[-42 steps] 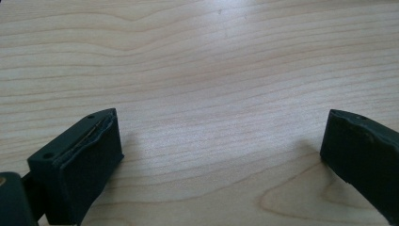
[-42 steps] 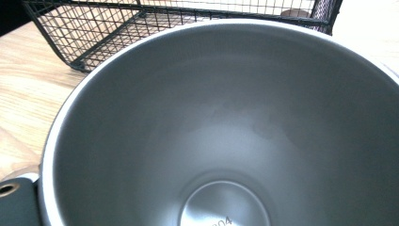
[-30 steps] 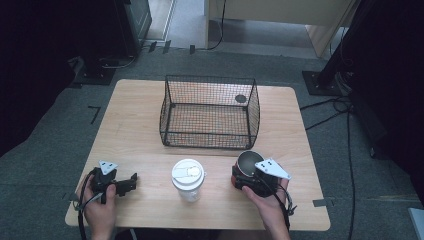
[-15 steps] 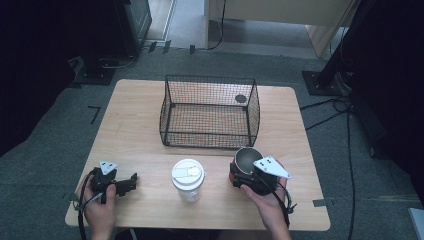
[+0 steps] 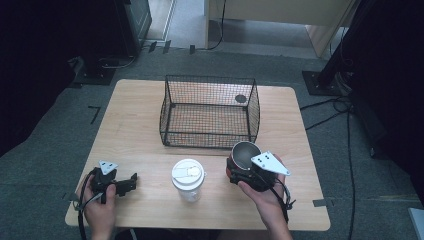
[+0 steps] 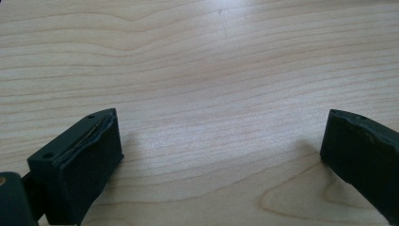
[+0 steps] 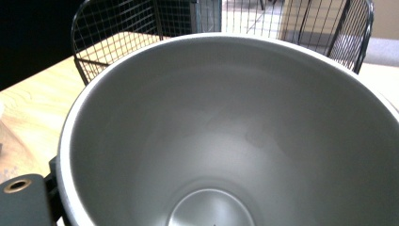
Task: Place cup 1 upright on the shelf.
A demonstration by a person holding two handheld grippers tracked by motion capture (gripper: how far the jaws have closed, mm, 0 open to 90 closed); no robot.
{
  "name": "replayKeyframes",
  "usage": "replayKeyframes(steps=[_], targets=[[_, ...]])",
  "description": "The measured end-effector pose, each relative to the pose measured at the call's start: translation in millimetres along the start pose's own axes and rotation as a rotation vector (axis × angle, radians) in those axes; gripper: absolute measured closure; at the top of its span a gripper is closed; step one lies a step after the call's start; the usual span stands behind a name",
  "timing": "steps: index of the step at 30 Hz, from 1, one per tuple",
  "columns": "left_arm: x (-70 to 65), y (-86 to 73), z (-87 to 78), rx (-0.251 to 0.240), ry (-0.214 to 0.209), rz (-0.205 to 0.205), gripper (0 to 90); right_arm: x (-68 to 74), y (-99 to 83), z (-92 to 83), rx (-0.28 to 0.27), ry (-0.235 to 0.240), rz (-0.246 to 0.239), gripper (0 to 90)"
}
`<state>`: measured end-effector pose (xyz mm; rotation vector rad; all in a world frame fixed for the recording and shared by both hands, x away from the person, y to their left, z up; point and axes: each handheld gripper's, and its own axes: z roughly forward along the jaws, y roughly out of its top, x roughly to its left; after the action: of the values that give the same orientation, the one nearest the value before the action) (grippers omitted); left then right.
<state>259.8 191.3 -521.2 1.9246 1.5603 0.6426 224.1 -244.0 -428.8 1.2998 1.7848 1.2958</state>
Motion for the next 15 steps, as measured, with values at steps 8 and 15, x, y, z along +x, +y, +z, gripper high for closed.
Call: replayKeyframes(steps=[8, 15], targets=[[-0.1, 0.0, 0.0, -0.001, 0.000, -0.001, 0.0, 2.2, 9.0, 3.0, -0.050, -0.016, -0.016, 7.4], [-0.1, 0.0, 0.1, -0.001, 0.000, -0.001, 0.0, 3.8, 19.1, 4.7, -0.124, -0.016, -0.028, 7.4]])
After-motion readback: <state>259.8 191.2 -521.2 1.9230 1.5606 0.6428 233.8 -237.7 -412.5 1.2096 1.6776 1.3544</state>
